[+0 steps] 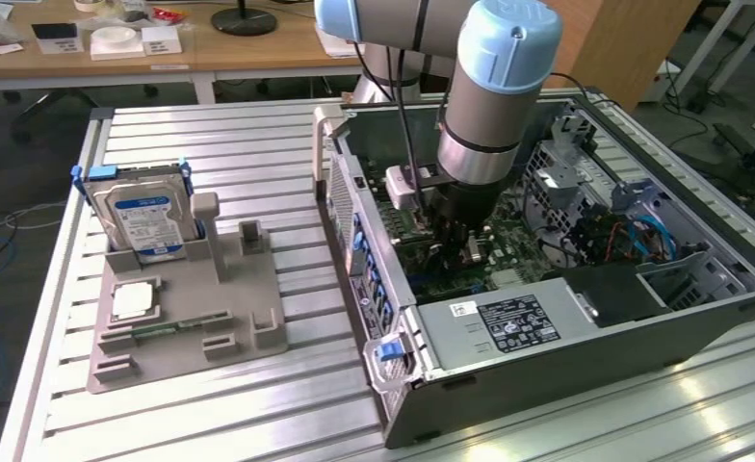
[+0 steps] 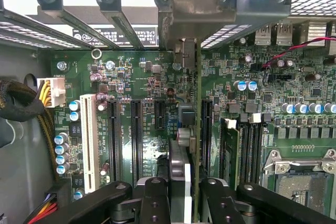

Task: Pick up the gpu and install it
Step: 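Insert the gpu into the slot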

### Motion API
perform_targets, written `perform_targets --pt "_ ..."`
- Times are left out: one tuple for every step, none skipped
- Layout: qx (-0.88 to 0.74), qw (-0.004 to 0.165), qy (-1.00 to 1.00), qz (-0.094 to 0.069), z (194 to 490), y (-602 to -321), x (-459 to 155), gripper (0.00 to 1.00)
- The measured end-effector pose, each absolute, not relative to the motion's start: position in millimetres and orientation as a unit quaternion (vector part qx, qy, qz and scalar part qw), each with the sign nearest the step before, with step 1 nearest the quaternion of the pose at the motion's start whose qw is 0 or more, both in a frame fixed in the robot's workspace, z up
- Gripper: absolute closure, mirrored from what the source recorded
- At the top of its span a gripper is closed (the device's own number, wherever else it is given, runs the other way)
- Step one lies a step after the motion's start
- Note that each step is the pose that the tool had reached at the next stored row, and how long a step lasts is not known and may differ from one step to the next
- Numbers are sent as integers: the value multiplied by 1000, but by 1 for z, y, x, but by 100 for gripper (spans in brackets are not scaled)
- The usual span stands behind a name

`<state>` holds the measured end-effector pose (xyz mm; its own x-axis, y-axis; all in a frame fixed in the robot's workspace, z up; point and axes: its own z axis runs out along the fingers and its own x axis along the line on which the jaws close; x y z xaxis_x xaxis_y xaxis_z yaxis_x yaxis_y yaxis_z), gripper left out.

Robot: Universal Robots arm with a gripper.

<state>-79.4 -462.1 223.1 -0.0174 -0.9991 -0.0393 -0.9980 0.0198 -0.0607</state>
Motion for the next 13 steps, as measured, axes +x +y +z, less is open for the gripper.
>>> perform_targets --pt "-700 35 713 -8 223 -462 -79 72" --pt "-700 35 713 -8 223 -462 -79 72" --pt "-700 35 713 -8 223 -462 -79 72" --pt "-700 35 713 -8 223 -462 -79 72" --pt "-700 35 713 -8 223 -462 -79 72" --pt "-700 35 713 -8 222 -462 -79 72" --pt "-700 35 713 -8 221 -462 -79 72" --pt "-700 35 713 -8 220 -462 -79 72" --pt "-700 35 713 -8 218 -462 -79 72" --pt "-700 35 713 -8 217 -462 -79 72" --pt "-700 35 713 -8 216 -462 -79 72" --pt "-700 35 713 -8 216 -462 -79 72" --pt "-700 35 713 -8 215 -462 -79 72"
